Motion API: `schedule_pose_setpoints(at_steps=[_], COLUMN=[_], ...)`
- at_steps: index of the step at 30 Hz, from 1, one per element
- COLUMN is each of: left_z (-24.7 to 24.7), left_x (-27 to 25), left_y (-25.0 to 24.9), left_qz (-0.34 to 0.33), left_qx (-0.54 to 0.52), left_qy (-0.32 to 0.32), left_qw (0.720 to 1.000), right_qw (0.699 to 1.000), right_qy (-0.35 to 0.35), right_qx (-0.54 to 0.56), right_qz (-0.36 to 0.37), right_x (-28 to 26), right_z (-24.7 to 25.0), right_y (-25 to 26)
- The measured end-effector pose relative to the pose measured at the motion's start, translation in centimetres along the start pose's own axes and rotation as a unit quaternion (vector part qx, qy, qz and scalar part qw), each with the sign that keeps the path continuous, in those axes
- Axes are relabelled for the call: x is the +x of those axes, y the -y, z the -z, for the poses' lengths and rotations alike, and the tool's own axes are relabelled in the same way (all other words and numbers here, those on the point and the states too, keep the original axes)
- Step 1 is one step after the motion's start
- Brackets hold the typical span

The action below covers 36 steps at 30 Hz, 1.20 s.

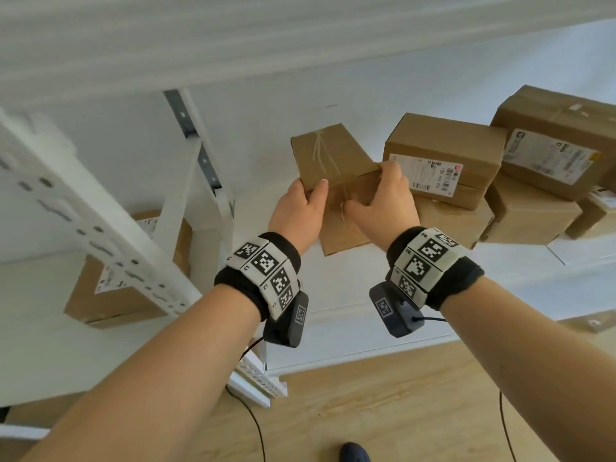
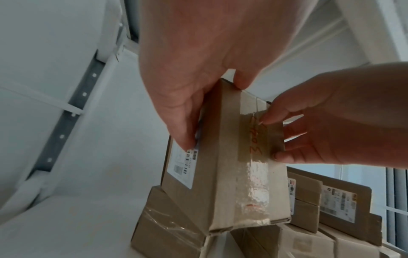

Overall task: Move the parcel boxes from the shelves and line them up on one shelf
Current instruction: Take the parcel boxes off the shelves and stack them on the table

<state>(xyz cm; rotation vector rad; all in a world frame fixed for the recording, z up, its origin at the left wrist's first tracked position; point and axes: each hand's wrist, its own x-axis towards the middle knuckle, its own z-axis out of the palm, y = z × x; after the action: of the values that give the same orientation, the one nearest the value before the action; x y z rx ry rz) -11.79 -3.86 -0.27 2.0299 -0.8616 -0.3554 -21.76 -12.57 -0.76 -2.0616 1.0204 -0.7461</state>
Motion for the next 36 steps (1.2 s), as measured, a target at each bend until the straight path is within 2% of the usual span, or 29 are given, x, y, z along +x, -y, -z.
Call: schedule_pose_setpoints(at_steps=[9,14,20,24,27,31,36], left_z=[5.6,9.0,14.3,19.0,22.2,25.5,28.1], left_x=[-12.4,-19.8,-26.6,-29.9,-31.3,-31.6,-28.9], left_y=[3.4,6.8,10.7,13.4,15.0,16.3,17.3], left_qz=[-0.015,0.052,0.112,0.146,0.165,0.178,0.172], left_qx=[0.013,0.008,0.026,0.036,0.025,-0.005,-0.047], left_qy=[0.024,0.080,0.090,0.076,0.037,-0.015,-0.061], left_qw=[1.000,0.995,0.989,0.986,0.985,0.984,0.982], right_qw=[0.995,0.986,0.977,0.970,0.967,0.968,0.976], right_qy=[0.023,0.071,0.145,0.203,0.222,0.218,0.191], right_qx=[-0.095,-0.149,-0.156,-0.131,-0.121,-0.097,-0.042], right_qz=[-0.011,-0.021,-0.011,0.016,0.043,0.074,0.096], right_x=[-14.6,-23.1,-30.0,-32.9,-34.2,-34.7,-31.9], right_z=[0.2,-0.9,-4.1,-7.5,-9.9,-12.9,-16.4], right_y=[5.0,7.4,10.3,13.1,15.3,17.8,20.2])
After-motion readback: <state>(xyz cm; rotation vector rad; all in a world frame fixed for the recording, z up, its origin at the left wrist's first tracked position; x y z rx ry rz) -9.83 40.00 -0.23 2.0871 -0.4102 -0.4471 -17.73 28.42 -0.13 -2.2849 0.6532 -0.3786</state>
